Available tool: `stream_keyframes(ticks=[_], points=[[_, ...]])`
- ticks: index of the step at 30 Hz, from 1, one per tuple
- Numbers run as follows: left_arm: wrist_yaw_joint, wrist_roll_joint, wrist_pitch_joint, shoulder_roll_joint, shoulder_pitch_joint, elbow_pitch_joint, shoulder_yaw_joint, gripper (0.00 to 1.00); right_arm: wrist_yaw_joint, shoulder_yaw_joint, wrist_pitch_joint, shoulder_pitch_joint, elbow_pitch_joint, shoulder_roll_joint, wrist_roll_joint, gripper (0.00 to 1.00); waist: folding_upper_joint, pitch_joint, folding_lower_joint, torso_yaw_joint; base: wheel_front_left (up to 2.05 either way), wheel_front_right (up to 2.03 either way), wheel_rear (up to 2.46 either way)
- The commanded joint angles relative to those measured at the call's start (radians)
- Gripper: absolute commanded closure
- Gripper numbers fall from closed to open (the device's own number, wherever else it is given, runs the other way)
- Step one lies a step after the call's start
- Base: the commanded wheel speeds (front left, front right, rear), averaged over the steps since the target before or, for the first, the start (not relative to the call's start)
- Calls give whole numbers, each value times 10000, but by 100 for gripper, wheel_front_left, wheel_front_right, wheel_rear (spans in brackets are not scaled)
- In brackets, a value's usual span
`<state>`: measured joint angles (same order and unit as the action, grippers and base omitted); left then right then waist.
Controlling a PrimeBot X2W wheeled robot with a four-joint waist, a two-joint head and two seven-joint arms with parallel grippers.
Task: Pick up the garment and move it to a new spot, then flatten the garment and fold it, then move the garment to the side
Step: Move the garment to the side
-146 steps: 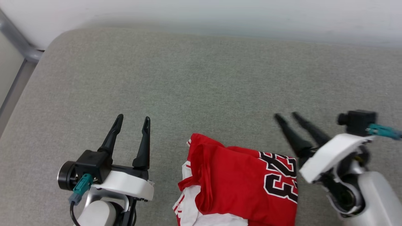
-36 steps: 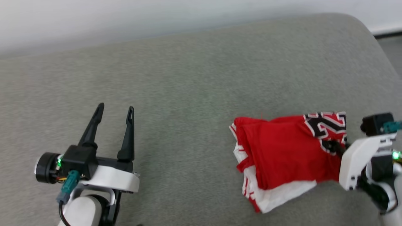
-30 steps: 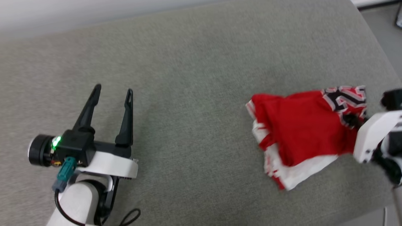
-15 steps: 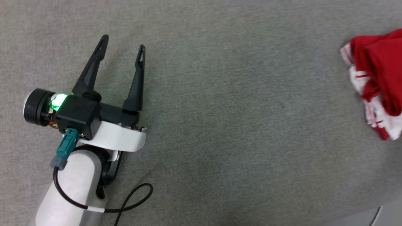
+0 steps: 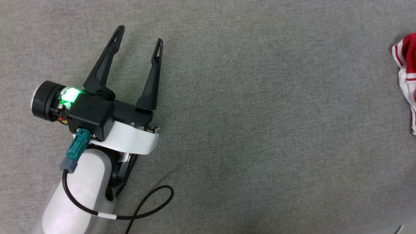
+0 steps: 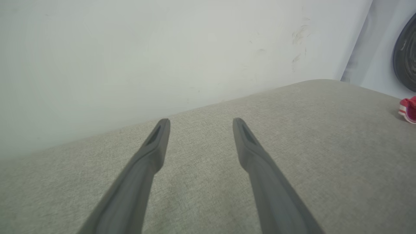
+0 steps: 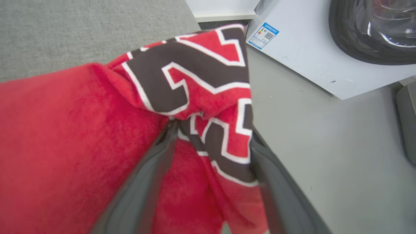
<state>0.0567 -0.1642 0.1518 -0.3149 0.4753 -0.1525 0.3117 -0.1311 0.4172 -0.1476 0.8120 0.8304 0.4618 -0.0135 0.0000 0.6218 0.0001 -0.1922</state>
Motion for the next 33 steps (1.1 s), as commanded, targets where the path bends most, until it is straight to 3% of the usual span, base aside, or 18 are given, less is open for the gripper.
stream_keyframes(ticks=[1,10,16,27,33], points=[[48,-54,47,-25,-68,77,-27,0,8,182,319,15,13,-57,-251,0,0,-108,-1,-21,0,0,0],[228,-350,383,307,-495,485,40,0,10,1055,1847,-650,-638,-513,-1202,0,0,-935,-1,225,0,0,0],[440,-705,751,607,-1260,1049,-54,0,11,1164,2362,-1852,-1611,-1209,-1204,0,0,-2032,-1,662,0,0,0],[755,-1119,1043,872,-2558,1646,-249,0,10,701,2126,-5226,-4699,-3247,-431,0,0,-3623,-1,1631,0,0,0],[821,-1227,1075,916,-2919,1840,-336,0,10,-152,2026,-6699,-6507,-3895,208,0,0,-4166,-1,2279,0,0,0]])
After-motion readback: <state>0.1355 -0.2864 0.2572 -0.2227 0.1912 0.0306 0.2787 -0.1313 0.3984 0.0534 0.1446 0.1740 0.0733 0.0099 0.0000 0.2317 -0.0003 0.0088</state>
